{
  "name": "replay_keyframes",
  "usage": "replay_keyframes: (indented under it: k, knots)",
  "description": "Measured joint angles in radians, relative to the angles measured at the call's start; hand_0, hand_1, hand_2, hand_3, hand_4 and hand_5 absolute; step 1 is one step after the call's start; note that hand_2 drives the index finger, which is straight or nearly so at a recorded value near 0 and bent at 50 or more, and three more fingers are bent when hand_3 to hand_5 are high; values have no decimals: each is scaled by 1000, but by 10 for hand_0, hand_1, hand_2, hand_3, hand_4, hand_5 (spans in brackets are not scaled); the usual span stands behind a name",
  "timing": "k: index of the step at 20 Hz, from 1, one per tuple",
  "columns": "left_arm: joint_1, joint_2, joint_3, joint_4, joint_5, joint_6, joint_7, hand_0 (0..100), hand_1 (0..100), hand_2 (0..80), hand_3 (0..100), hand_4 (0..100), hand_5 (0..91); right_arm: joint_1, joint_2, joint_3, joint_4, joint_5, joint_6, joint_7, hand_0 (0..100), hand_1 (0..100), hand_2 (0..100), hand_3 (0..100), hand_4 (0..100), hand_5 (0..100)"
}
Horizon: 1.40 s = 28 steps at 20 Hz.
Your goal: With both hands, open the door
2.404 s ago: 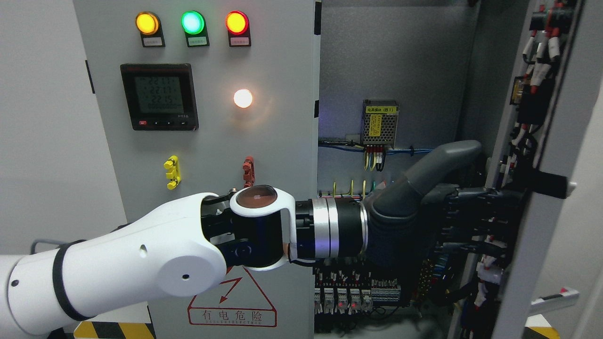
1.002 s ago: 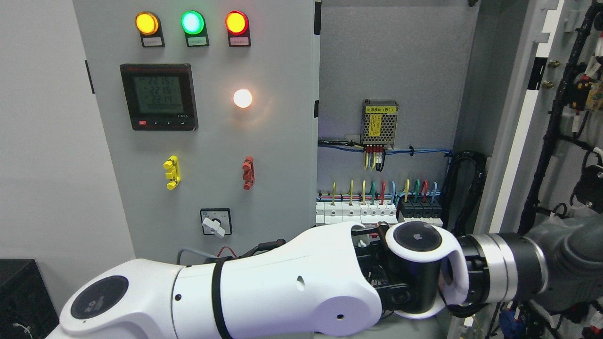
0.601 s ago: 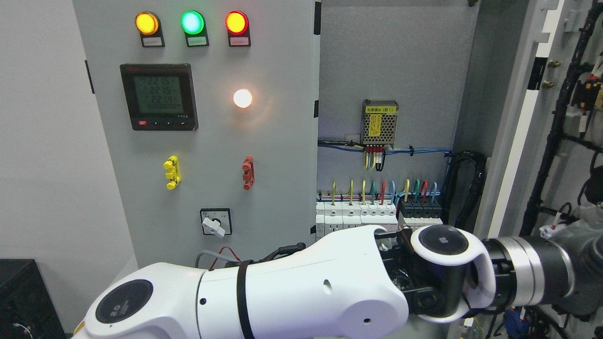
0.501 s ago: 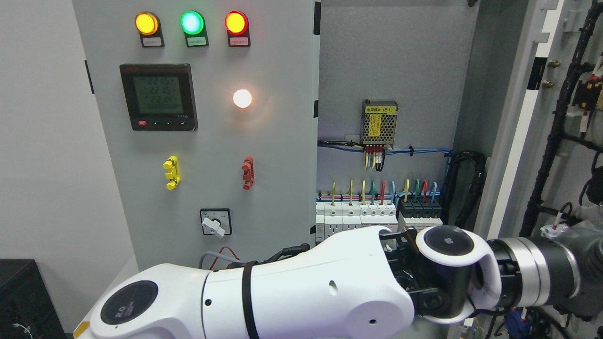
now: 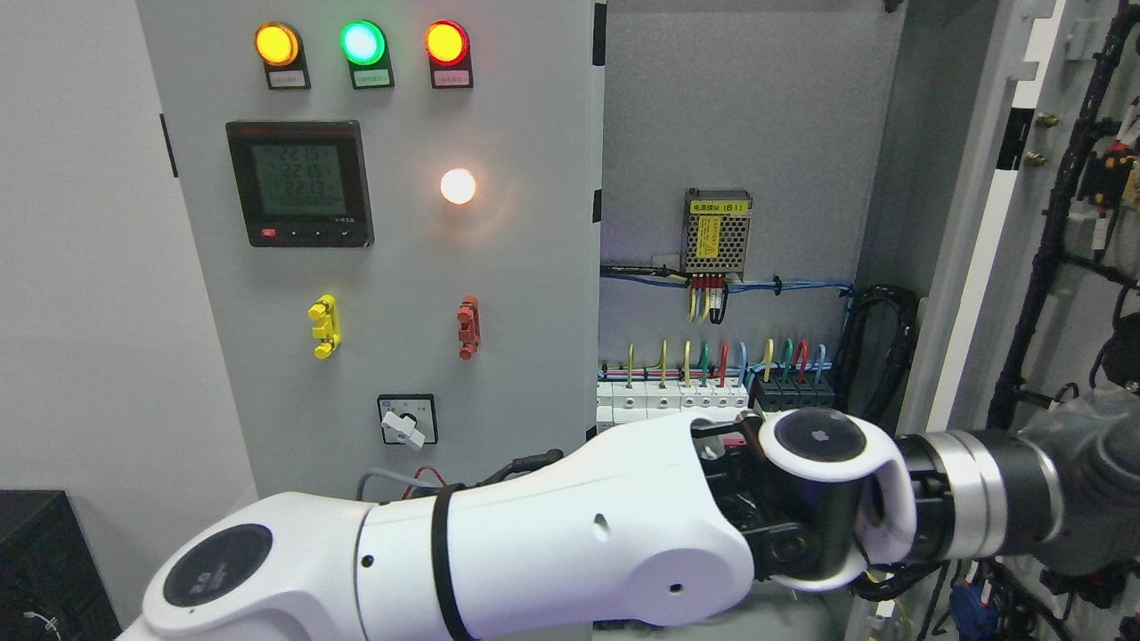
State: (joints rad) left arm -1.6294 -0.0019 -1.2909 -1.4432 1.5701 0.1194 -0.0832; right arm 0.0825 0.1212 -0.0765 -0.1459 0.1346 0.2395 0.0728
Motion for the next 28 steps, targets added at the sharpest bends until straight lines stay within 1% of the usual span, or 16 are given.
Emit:
replay_keyframes:
  k: [3,6,7,9,11,13,15,16,18,21,23,25,26,28]
  knots:
    - [37,99,3,-67,1,2,-56,0,0,0,0,0,0,0,0,0,0,0,0,0,0,0,0,0,0,0]
    - [104,219,6,-148,-3,3,-124,0,0,0,0,0,0,0,0,0,0,0,0,0,0,0,0,0,0,0]
    - [135,261,6,-175,-11,6,-153,0,0,0,0,0,0,0,0,0,0,0,0,0,0,0,0,0,0,0]
    - [215,348,8,-226,-50,11,-211,0,0,0,0,0,0,0,0,0,0,0,0,0,0,0,0,0,0,0]
    - [306,424,8,-266,-127,13,-259,0,0,0,0,0,0,0,0,0,0,0,0,0,0,0,0,0,0,0]
    - [426,505,9,-302,-225,16,-299,0,0,0,0,0,0,0,0,0,0,0,0,0,0,0,0,0,0,0]
    - [560,580,10,-326,-336,6,-329,0,0,0,0,0,0,0,0,0,0,0,0,0,0,0,0,0,0,0]
    - [642,618,12,-334,-392,-11,-340,0,0,0,0,0,0,0,0,0,0,0,0,0,0,0,0,0,0,0]
    - [799,679,20,-333,-491,-84,-361,0,0,0,0,0,0,0,0,0,0,0,0,0,0,0,0,0,0,0]
    - [1069,755,54,-285,-609,-261,-383,0,0,0,0,0,0,0,0,0,0,0,0,0,0,0,0,0,0,0]
    - [1239,786,90,-222,-676,-374,-395,0,0,0,0,0,0,0,0,0,0,0,0,0,0,0,0,0,0,0]
    - [1399,791,130,-132,-738,-452,-400,0,0,0,0,0,0,0,0,0,0,0,0,0,0,0,0,0,0,0]
    - [1461,785,153,-79,-766,-480,-402,0,0,0,0,0,0,0,0,0,1,0,0,0,0,0,0,0,0,0]
    - [1562,746,208,62,-818,-513,-405,0,0,0,0,0,0,0,0,0,0,0,0,0,0,0,0,0,0,0]
